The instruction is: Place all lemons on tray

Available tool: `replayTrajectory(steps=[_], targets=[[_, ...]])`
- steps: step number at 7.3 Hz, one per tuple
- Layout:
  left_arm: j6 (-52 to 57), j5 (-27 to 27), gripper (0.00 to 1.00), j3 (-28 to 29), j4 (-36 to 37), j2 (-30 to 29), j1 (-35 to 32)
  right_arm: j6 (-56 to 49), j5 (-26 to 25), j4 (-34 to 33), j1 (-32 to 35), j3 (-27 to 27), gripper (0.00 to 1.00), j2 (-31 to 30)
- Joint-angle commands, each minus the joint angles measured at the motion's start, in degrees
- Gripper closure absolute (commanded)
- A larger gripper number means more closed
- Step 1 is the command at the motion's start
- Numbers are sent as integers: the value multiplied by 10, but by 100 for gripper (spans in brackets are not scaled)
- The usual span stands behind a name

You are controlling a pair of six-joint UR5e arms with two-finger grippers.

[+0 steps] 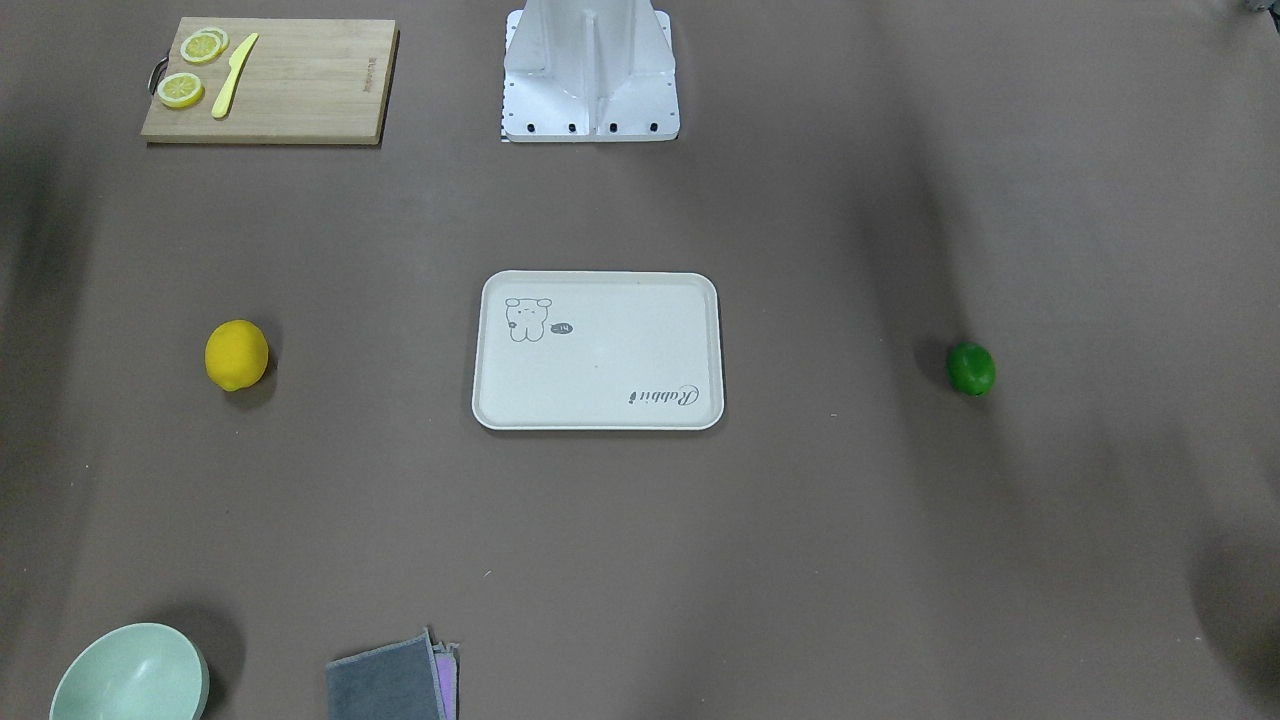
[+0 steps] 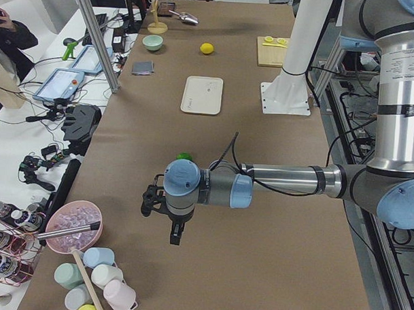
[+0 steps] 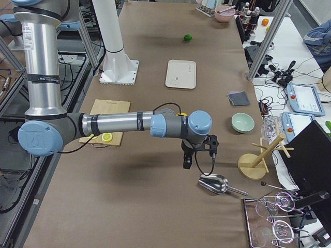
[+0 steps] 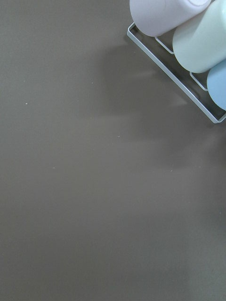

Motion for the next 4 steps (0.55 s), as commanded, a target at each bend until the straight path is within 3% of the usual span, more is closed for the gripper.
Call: replayTrajectory(steps=[1, 4], targets=[[-59, 5, 2, -4, -3, -38, 71, 71, 3, -9, -66, 29, 0, 27], [-105, 23, 2, 2, -4, -108, 171, 151, 9, -2, -166, 31, 0, 77]])
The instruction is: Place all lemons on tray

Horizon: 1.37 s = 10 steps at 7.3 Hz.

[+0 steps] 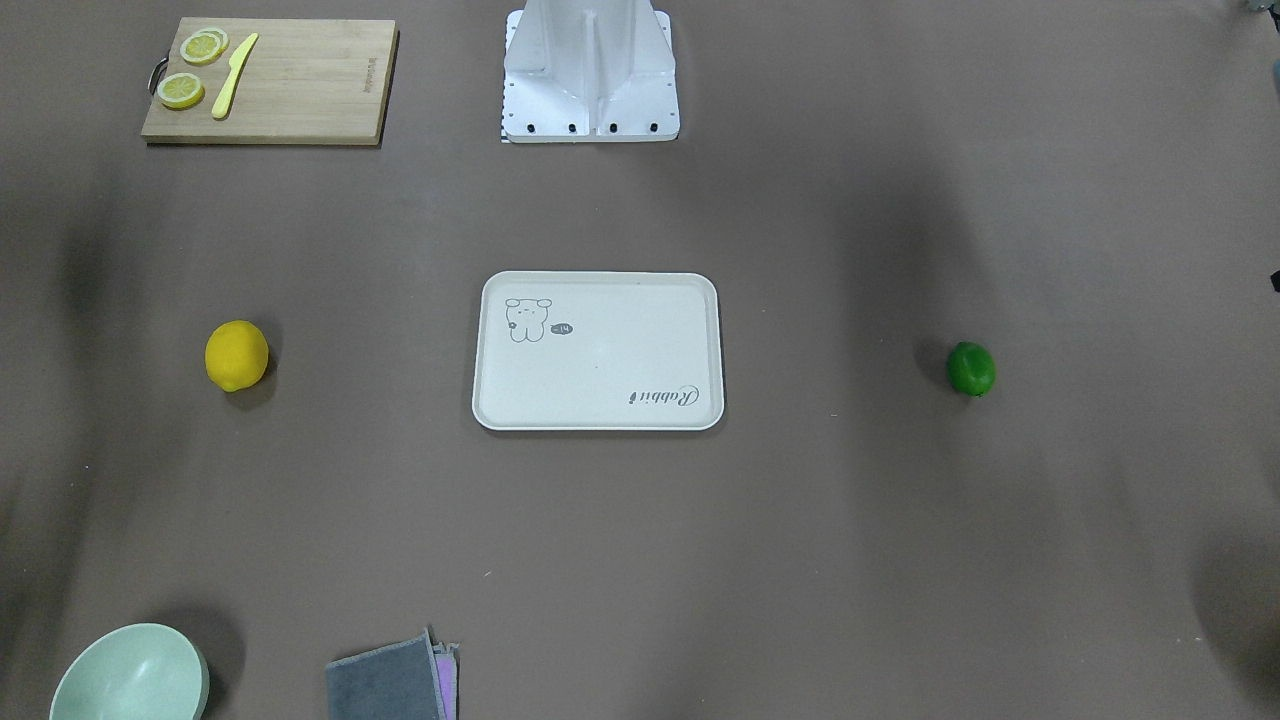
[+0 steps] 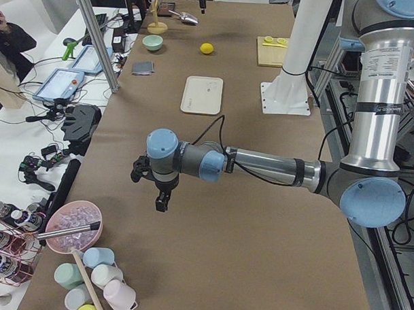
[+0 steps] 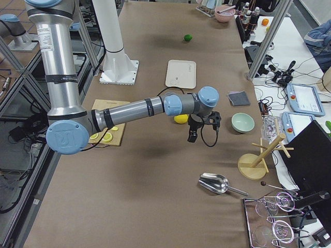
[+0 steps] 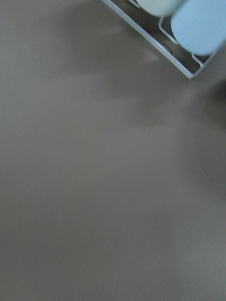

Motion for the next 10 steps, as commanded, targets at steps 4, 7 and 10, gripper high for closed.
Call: replayTrajectory(steps=[4, 7, 10], targets=[[-271, -3, 2, 5, -5, -102, 141, 34, 2, 1, -139, -62, 0, 101], [-391, -2, 2, 9, -7, -121, 207, 34, 9, 1, -170, -108, 1, 128], [-393, -3, 2, 97, -111, -120, 224, 34, 9, 1, -186, -127, 2, 129]])
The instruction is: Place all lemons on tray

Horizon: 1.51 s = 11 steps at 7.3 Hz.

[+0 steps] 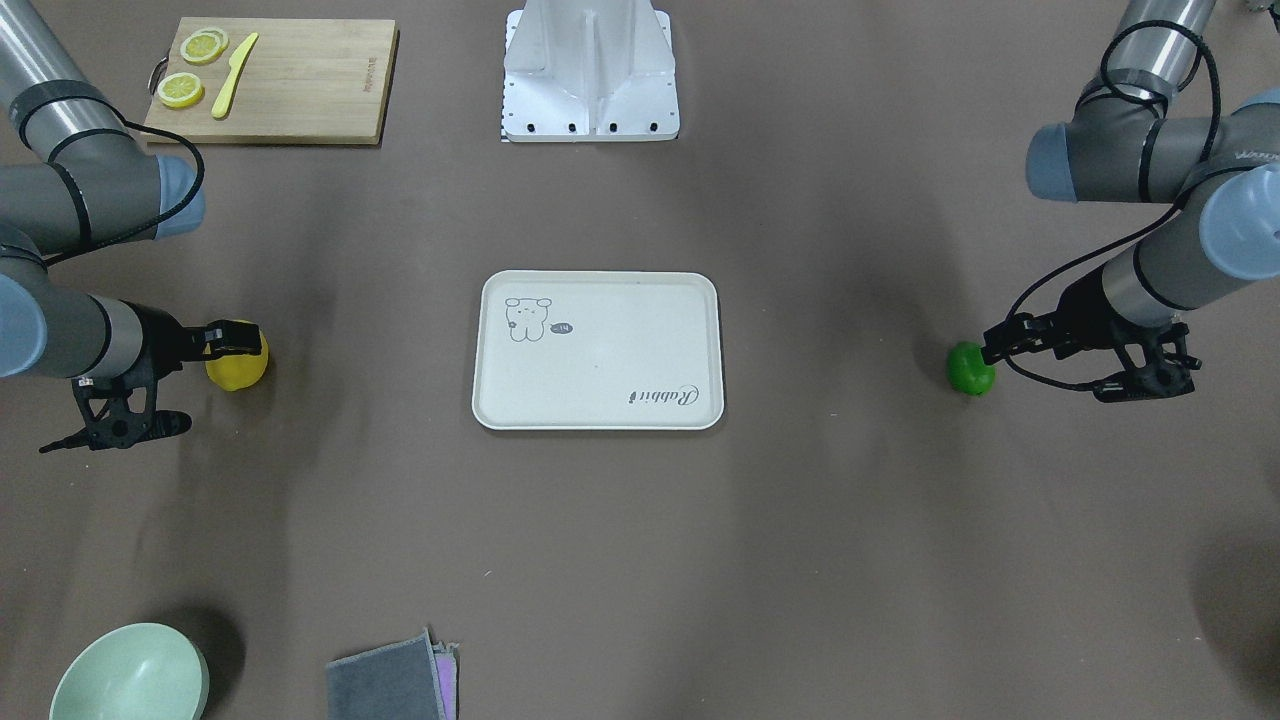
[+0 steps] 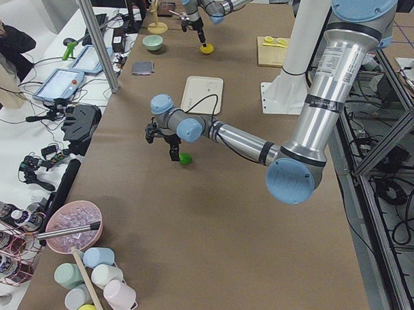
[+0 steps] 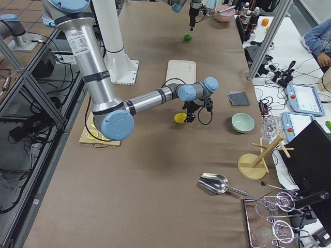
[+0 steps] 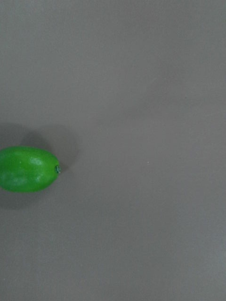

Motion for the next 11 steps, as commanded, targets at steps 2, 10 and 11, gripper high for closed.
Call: replayTrajectory(steps=[2, 10, 11], targets=[[-12, 0, 2, 37, -28, -19, 23, -2, -1, 1, -22, -20, 3, 2], [-6, 4, 4, 67, -15, -31, 60, 79, 3, -4, -22, -26, 79, 118], [-1, 3, 45, 72, -13, -35, 61, 137, 3, 0, -37, -29, 79, 143]])
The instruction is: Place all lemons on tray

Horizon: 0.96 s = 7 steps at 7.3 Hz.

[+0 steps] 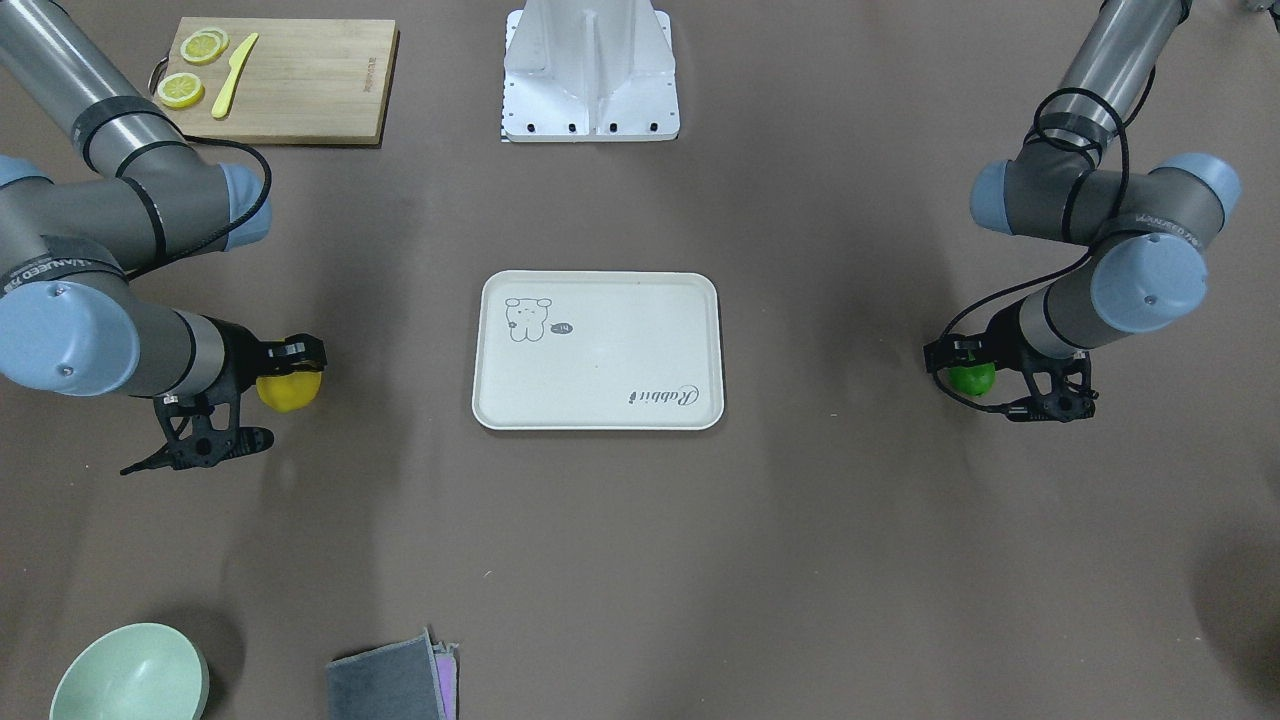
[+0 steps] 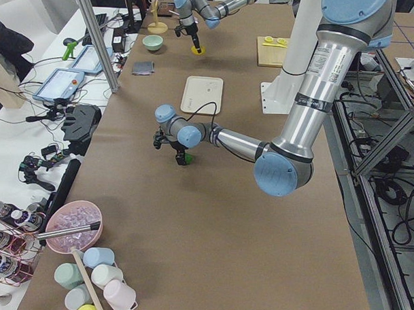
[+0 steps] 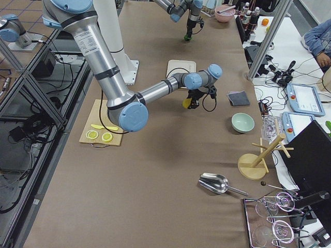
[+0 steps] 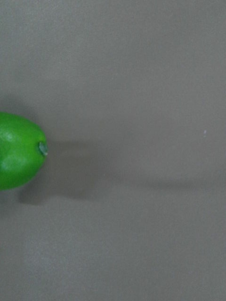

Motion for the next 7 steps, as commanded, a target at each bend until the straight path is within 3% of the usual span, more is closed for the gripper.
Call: replayTrajectory(steps=[1, 4, 6, 7], targets=[[5, -1, 96, 5, 2, -5, 1, 69, 4, 4, -30, -6, 79, 56], [5, -29, 100, -39, 39, -7, -21, 68, -10, 77, -78, -78, 79, 124], [3, -40, 100, -100, 115, -47, -20, 69, -14, 109, -101, -103, 79, 136], [-5, -60, 100, -90, 117, -88, -5, 69, -14, 109, -109, -123, 78, 154]])
